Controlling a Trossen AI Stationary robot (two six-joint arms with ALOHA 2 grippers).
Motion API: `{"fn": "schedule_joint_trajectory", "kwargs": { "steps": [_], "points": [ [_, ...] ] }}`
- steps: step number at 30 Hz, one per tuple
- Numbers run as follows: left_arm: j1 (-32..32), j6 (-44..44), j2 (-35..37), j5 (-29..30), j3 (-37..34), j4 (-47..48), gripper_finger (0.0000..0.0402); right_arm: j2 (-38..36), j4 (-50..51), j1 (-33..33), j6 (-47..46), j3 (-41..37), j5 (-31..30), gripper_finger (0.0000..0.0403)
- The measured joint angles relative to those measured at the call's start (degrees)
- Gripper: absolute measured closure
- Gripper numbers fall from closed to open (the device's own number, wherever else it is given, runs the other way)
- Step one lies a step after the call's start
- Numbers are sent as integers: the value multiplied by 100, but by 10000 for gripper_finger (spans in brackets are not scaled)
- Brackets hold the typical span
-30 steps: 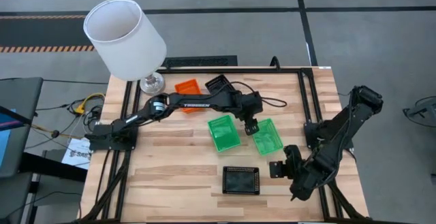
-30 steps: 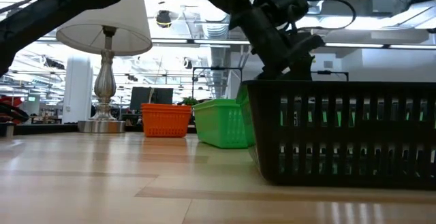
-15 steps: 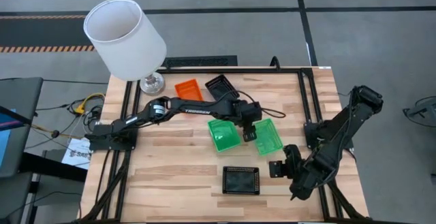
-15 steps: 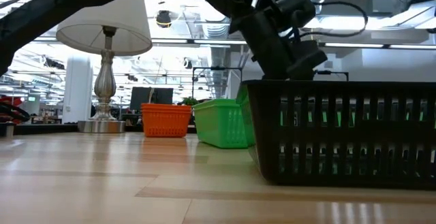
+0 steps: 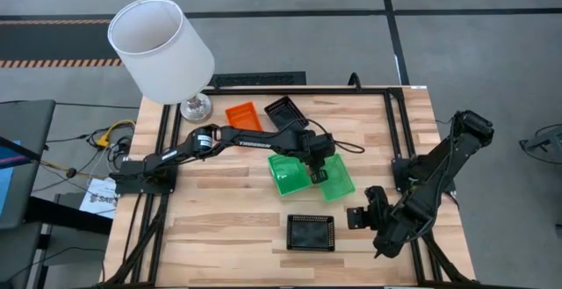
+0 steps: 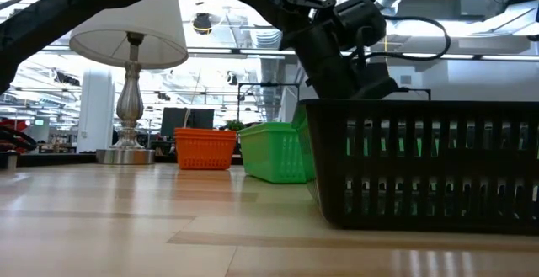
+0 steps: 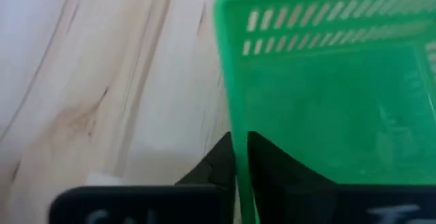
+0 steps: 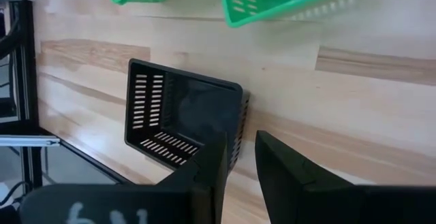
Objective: Stack baskets by color
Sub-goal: Stack the green bin on top of the stacked green bins
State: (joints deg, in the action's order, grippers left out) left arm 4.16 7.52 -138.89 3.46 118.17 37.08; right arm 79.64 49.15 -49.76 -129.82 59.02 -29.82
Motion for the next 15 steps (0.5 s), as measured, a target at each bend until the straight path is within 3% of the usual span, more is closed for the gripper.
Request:
{"fn": "schedule_joint_trajectory", "kwargs": {
  "steps": [6,15],
  "points": [
    [41,328,0,16,65,-66,400,0,-24,-1,100,0,0,301],
    [229,508,14,-23,1052,833,401,-2,32,-22,135,2,0,301]
  ]
}}
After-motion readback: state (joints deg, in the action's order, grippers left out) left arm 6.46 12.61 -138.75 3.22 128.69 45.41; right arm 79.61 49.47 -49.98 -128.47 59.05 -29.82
